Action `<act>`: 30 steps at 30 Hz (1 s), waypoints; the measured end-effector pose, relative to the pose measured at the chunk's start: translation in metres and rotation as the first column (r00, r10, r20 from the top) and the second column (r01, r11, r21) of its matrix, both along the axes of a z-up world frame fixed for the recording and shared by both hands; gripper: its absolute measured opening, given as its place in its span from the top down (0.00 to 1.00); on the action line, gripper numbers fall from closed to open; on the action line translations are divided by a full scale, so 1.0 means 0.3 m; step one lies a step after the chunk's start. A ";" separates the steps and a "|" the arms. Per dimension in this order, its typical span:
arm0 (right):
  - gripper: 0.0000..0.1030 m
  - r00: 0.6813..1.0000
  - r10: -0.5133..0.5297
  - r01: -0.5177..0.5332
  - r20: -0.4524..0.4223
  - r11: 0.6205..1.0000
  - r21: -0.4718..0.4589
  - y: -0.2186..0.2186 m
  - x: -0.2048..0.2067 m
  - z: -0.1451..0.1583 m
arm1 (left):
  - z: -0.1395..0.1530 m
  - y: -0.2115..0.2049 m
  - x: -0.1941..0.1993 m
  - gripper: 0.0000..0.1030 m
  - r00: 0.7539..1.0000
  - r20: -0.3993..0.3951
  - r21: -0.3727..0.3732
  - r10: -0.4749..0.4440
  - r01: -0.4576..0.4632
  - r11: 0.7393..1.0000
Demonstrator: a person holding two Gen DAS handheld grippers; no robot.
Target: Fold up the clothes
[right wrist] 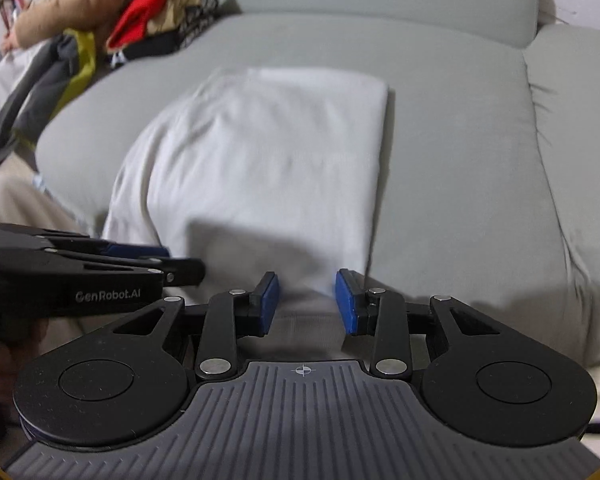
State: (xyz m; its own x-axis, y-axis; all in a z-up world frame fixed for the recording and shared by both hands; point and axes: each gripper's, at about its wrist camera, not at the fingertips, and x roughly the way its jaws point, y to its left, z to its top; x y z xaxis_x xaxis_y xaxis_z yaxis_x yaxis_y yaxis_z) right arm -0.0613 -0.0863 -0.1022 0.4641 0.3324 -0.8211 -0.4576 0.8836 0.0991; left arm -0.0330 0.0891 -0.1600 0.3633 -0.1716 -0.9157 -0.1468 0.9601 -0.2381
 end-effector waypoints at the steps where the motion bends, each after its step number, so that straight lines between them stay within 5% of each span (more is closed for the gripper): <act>1: 0.60 1.000 -0.002 0.002 -0.023 1.000 -0.023 -0.010 -0.014 -0.006 | -0.034 0.000 -0.009 0.66 0.998 -0.068 0.000 0.006 -0.006 1.000; 3: 0.58 0.985 -0.032 0.019 -0.169 0.997 -0.075 -0.037 -0.030 -0.054 | -0.072 -0.023 -0.029 0.66 0.989 -0.145 0.024 -0.031 0.035 0.999; 6: 0.58 0.948 -0.073 0.055 -0.310 0.996 -0.064 -0.095 -0.082 -0.114 | -0.024 -0.086 -0.057 0.59 0.987 -0.071 0.045 -0.142 0.146 0.988; 10: 0.44 0.954 -0.115 0.138 -0.275 0.988 0.065 -0.164 -0.102 -0.055 | 0.058 -0.074 -0.082 0.51 0.985 0.067 -0.029 -0.158 0.160 0.987; 12: 0.28 0.967 -0.149 0.174 -0.205 0.979 0.108 -0.188 -0.096 0.002 | 0.105 -0.048 -0.096 0.45 0.980 0.141 -0.040 -0.138 0.144 0.989; 17: 0.18 0.976 -0.195 0.214 -0.100 0.942 0.259 -0.249 -0.071 0.102 | 0.212 0.103 -0.127 0.31 0.944 0.325 -0.177 0.056 0.002 0.984; 21: 0.17 0.955 -0.266 0.295 -0.129 0.858 0.420 -0.332 -0.055 0.121 | 0.250 0.264 -0.145 0.26 0.876 0.400 -0.292 0.271 -0.159 0.943; 24: 0.17 0.938 -0.306 0.347 -0.166 0.806 0.479 -0.360 0.003 0.120 | 0.267 0.368 -0.113 0.20 0.820 0.422 -0.308 0.387 -0.271 0.912; 26: 0.17 0.931 -0.325 0.365 -0.168 0.792 0.489 -0.356 0.047 0.114 | 0.254 0.413 -0.060 0.20 0.827 0.416 -0.297 0.378 -0.269 0.916; 30: 0.21 0.925 -0.294 0.380 -0.242 0.755 0.535 -0.342 0.155 0.075 | 0.180 0.465 0.077 0.23 0.892 0.303 -0.346 0.336 -0.225 0.911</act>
